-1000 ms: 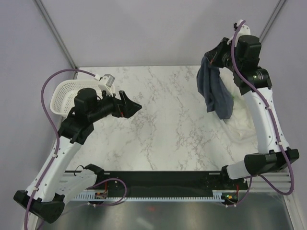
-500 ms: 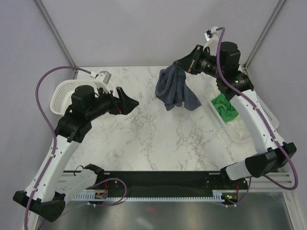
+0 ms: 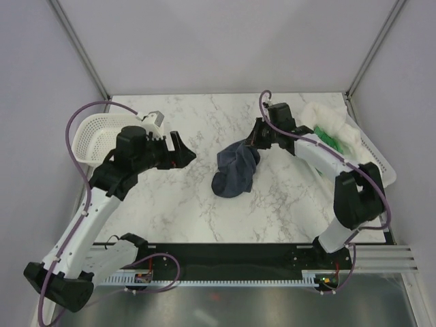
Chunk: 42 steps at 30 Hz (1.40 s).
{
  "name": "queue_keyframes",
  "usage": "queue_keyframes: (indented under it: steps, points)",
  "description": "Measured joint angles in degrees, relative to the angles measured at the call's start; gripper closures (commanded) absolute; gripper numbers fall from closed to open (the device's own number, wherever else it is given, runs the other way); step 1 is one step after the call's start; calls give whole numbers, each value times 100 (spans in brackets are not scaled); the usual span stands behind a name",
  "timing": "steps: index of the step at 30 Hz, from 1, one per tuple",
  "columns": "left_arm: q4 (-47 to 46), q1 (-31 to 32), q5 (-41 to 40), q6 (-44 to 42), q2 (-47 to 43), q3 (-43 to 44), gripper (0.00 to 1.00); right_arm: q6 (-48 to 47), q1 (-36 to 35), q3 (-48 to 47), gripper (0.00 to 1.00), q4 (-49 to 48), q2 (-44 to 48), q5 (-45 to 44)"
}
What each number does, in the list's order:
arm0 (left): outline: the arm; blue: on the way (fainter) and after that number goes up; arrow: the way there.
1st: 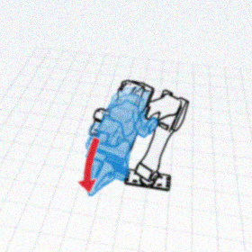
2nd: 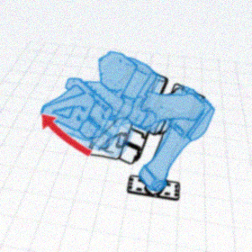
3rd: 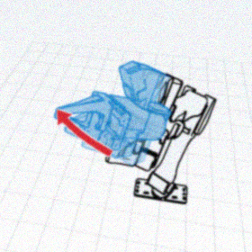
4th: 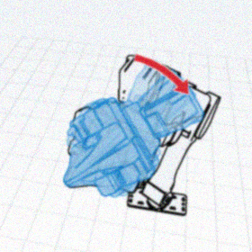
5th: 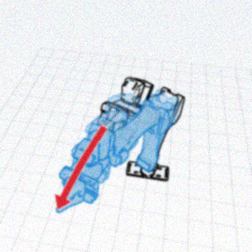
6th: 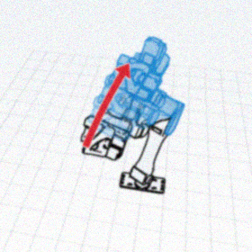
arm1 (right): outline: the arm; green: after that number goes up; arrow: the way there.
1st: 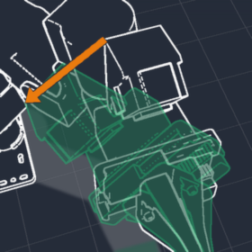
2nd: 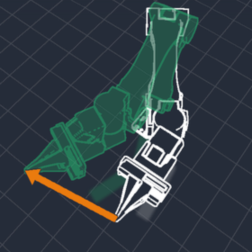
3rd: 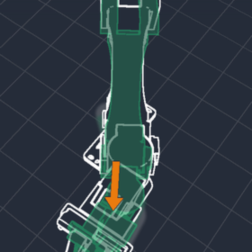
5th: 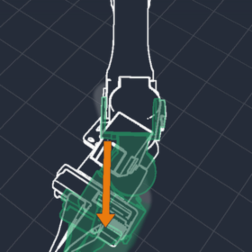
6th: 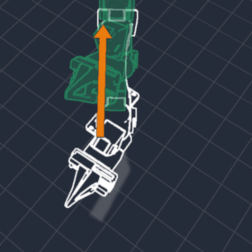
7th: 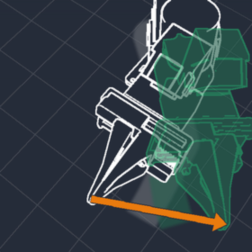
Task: Fold and stack the towels
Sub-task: Move the towel to the center of the board
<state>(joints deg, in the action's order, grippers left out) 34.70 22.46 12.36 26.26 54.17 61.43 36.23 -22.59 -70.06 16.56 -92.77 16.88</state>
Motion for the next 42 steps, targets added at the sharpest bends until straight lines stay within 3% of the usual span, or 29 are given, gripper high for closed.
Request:
queue_keyframes:
  steps: [5, 10, 11, 12, 15, 17, 18, 20, 23, 26, 33, 39, 42]
  points:
    - [-4, 0, 17, 11, 428, -118, 6, 4, 26, -942, 100, 136, -1217, 4]
    - [-120, 0, 17, 31, 750, -125, 7, 424, 216, -2179, 99, -286, -1786, 240]
    - [-179, 0, 20, 31, 850, -125, 8, 555, 295, -2347, 93, -452, -1880, 315]
    - [-221, 0, 20, 31, 933, -122, 8, 660, 356, -2481, 74, -579, -1956, 385]
    - [-354, 0, 35, 31, 1294, -116, 9, 894, 590, -2979, 43, -896, -2391, 577]
    - [-402, 0, 50, 31, 1543, -83, 10, 874, 704, -3204, 37, -846, -2640, 586]
    - [-426, 0, 74, 31, 1681, -57, 11, 826, 756, -3228, 27, -754, -2717, 549]
    - [-492, 0, 125, 31, 1915, -17, 11, 728, 822, -3145, 20, -450, -2723, 367]
    - [-525, 4, 146, 35, 2098, -11, 12, 498, 835, -2817, 20, 26, -2450, -107]
    - [-654, 33, 142, 87, 2177, -55, 12, 321, 804, -2369, 27, 533, -1904, -562]
    - [-1318, 225, 151, 308, 2527, -363, 14, 278, 479, -632, 35, 741, -229, -931]
    - [-1875, 557, 122, 450, 3217, -588, 18, 791, 92, 684, 37, 490, -94, -905]
    - [-2055, 647, 66, 481, 3482, -590, 19, 1106, 61, 833, 39, 459, -197, -940]
